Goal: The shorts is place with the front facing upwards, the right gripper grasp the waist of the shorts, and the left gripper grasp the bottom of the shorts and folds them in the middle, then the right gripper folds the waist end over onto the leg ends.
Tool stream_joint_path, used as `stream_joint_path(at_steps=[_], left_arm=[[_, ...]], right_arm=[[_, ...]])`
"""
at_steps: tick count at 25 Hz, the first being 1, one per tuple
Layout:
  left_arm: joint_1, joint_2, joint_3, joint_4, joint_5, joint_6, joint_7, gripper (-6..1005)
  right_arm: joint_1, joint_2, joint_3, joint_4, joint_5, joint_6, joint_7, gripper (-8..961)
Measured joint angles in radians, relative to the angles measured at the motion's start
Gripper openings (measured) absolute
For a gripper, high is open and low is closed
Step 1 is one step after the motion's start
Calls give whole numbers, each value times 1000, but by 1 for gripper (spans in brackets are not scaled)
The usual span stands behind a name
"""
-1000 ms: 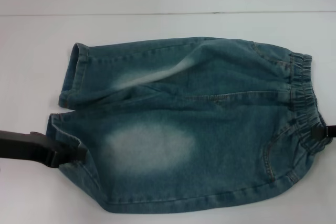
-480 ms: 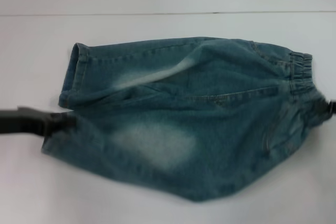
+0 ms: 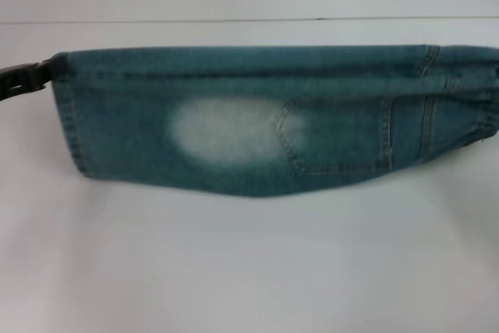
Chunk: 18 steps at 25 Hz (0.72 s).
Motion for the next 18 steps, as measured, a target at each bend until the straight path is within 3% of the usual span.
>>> stream_joint_path(at_steps=[4,18], left_arm=[[-54,17,0,-119,-20,-82,40,169],[-115,0,26,-199,-26,-216,101,182]], right_arm=[[20,29,4,4,66,80,-7,83],[67,79,6,18,167,267,-59,162]])
